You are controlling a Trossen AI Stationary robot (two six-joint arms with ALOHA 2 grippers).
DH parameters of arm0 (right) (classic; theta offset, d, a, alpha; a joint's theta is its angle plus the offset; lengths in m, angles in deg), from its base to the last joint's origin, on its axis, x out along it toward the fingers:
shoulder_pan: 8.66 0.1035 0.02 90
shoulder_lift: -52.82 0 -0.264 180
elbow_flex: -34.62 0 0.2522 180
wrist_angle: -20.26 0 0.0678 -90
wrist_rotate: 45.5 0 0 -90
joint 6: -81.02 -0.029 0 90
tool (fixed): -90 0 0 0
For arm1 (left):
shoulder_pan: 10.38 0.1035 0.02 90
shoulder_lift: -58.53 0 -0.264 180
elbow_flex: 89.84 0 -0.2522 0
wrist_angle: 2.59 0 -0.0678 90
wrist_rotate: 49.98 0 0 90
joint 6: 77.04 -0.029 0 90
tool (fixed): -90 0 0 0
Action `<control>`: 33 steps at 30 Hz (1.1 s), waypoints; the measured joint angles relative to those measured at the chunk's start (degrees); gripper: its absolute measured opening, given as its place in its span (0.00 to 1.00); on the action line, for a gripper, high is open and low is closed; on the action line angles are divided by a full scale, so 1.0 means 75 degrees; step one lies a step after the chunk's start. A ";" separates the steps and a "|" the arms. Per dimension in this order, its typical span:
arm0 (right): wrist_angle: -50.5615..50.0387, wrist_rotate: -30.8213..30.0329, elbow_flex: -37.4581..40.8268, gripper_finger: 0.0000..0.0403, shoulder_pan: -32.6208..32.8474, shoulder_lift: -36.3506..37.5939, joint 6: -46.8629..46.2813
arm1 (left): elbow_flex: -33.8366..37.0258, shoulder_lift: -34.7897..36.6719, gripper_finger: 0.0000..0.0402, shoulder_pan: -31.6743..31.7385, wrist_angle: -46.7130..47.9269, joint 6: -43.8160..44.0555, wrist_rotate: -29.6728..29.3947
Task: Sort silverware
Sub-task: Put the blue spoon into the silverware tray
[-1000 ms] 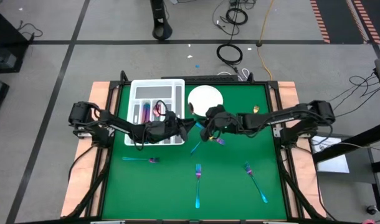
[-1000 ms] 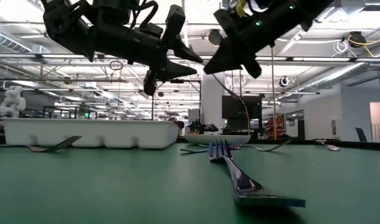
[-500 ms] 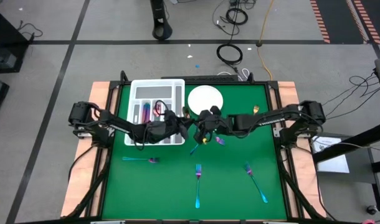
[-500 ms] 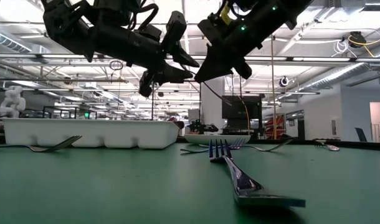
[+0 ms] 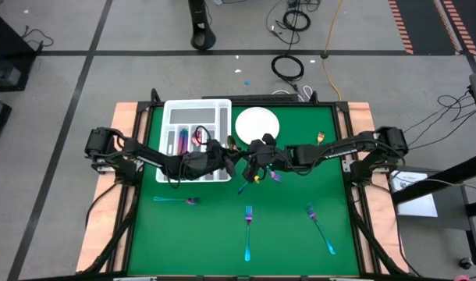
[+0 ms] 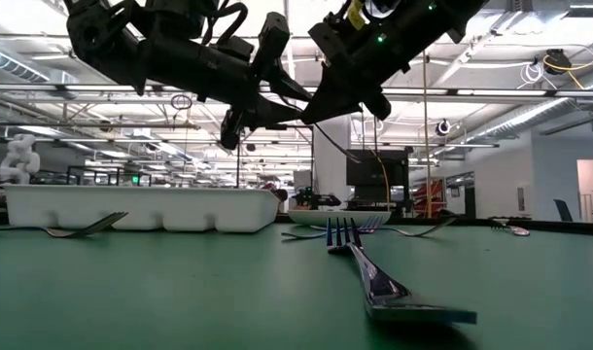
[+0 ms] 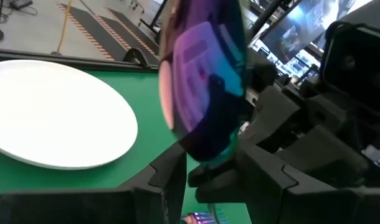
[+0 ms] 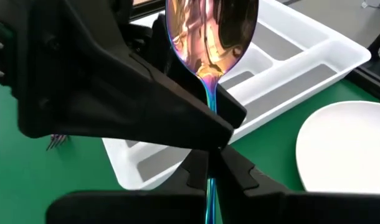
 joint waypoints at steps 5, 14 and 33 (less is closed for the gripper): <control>0.0004 -0.0006 0.0000 0.00 0.0000 0.0003 0.0042 | 0.0000 0.0000 0.31 0.0000 0.0015 -0.0017 0.0017; 0.0053 0.0049 0.0001 0.00 0.0000 0.0003 0.0081 | 0.0006 0.0009 0.03 0.0001 -0.0048 -0.0533 0.0209; -0.1513 0.0420 0.0003 0.30 0.0074 0.1021 -0.0030 | 0.0006 0.0378 0.01 0.0289 0.0239 -0.1058 0.1950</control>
